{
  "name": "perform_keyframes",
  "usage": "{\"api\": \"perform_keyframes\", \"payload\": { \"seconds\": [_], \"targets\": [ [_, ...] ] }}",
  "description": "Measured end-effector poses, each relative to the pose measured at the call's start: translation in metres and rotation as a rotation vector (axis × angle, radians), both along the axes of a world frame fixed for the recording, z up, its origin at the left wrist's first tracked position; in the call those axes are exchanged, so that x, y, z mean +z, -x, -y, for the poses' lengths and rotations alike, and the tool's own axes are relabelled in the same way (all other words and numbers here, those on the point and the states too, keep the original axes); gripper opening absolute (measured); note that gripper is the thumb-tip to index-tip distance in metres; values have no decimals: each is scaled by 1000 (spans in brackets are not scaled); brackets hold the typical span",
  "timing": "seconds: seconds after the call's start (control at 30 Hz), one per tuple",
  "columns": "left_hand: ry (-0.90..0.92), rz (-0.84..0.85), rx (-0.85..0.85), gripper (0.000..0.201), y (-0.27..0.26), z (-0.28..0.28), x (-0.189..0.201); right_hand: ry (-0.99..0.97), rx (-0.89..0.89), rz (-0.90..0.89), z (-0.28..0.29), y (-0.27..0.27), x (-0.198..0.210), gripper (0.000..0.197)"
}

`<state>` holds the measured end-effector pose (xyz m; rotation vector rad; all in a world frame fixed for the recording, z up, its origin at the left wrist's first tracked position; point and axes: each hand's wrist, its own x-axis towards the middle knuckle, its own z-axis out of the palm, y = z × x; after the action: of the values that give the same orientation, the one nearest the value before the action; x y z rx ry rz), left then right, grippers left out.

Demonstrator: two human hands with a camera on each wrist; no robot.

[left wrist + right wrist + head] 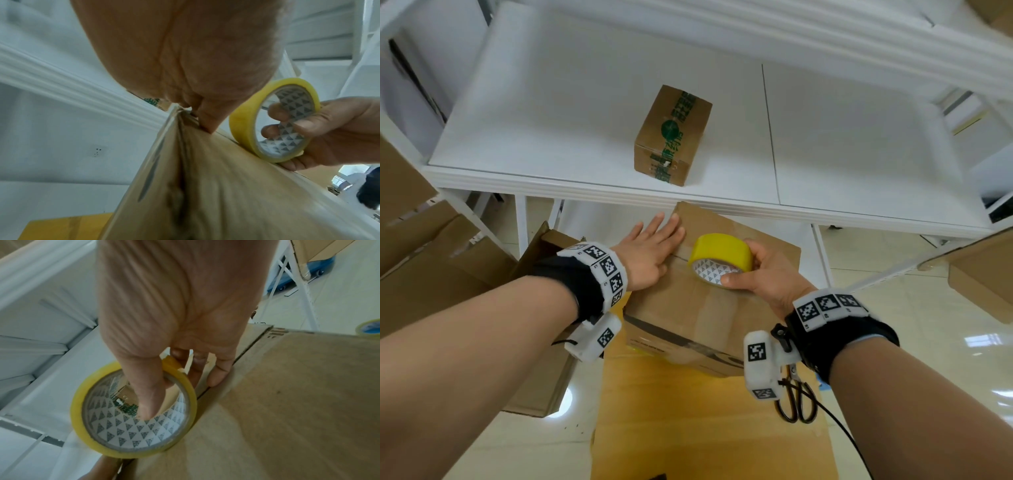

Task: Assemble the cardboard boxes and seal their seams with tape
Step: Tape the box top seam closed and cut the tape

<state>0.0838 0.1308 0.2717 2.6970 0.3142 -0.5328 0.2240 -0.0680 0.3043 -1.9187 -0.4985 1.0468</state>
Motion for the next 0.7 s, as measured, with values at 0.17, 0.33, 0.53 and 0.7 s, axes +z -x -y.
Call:
{"api": "perform_keyframes", "payload": {
  "seconds": [0.17, 0.33, 0.53, 0.7],
  "targets": [
    [9, -74, -11, 116, -2, 6, -4, 40, 70, 38, -4, -3, 1, 57],
    [-89, -90, -8, 126, -3, 9, -7, 250, 118, 285, 4, -12, -13, 95],
    [-15, -80, -1, 125, 0, 8, -6, 402, 193, 377, 8, -23, -19, 103],
    [-23, -96, 29, 126, 11, -1, -2, 276, 201, 289, -4, -10, 5, 105]
  ]
}}
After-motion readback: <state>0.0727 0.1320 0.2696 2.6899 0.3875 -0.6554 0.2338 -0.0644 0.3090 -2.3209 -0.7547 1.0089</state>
